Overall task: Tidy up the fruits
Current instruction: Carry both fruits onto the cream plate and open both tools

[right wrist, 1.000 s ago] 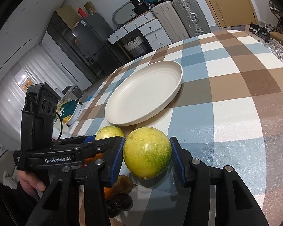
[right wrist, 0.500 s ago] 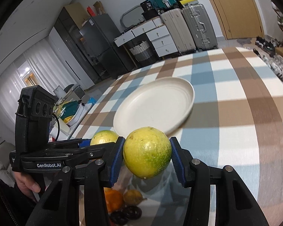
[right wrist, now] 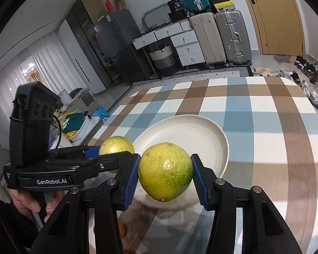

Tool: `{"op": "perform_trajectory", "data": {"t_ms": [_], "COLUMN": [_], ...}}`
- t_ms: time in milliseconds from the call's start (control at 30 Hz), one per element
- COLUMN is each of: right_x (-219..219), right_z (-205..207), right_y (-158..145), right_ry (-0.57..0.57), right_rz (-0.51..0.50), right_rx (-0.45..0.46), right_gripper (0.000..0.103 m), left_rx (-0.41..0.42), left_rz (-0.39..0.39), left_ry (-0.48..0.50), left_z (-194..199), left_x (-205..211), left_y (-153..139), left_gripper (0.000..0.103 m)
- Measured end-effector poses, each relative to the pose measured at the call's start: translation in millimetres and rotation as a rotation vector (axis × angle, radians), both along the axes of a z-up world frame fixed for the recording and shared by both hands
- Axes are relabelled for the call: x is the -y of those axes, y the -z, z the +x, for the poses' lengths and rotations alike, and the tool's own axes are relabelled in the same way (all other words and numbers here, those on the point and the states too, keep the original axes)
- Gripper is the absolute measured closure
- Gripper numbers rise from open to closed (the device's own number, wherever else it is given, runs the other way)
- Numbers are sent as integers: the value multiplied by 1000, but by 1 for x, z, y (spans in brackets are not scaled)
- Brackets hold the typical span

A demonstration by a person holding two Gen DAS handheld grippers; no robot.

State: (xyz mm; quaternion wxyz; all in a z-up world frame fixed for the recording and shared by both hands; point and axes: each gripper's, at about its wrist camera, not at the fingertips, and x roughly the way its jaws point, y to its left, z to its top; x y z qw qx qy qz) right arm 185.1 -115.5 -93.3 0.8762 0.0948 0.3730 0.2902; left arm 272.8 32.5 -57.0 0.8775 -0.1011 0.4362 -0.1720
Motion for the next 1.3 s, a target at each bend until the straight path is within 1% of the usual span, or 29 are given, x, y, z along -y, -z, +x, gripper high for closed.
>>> {"op": "perform_trajectory", "data": {"t_ms": [200, 333, 433, 567, 700, 867, 1000, 1100, 1167, 1300], "right_x": [-10, -10, -10, -13, -16, -19, -18, -14, -11, -1], "right_z": [28, 47, 58, 67, 71, 74, 74, 74, 72, 63], "right_y": [0, 3, 8, 19, 31, 37, 40, 38, 35, 22], "right_ry": [3, 23, 36, 36, 29, 21, 22, 47, 50, 79], "right_rz": [-42, -43, -49, -44, -46, -52, -38, -34, -20, 12], "right_rx": [2, -11, -16, -35, -60, -71, -74, -64, -59, -41], "right_gripper": [55, 55, 55, 54, 54, 54, 53, 44, 44, 44], "left_rx": [-12, -17, -24, -32, -40, -45, -41, -17, -3, -4], "left_rz": [38, 69, 69, 59, 63, 51, 45, 52, 50, 49], "left_ry": [-3, 7, 3, -24, -36, -44, -46, -68, -74, -94], "left_z": [33, 51, 58, 66, 71, 73, 73, 69, 65, 55], "left_x": [1, 7, 11, 9, 7, 5, 4, 2, 0, -5], "left_y": [6, 16, 28, 42, 53, 60, 61, 54, 49, 39], "left_gripper": [57, 57, 57, 57, 57, 57, 56, 46, 45, 45]}}
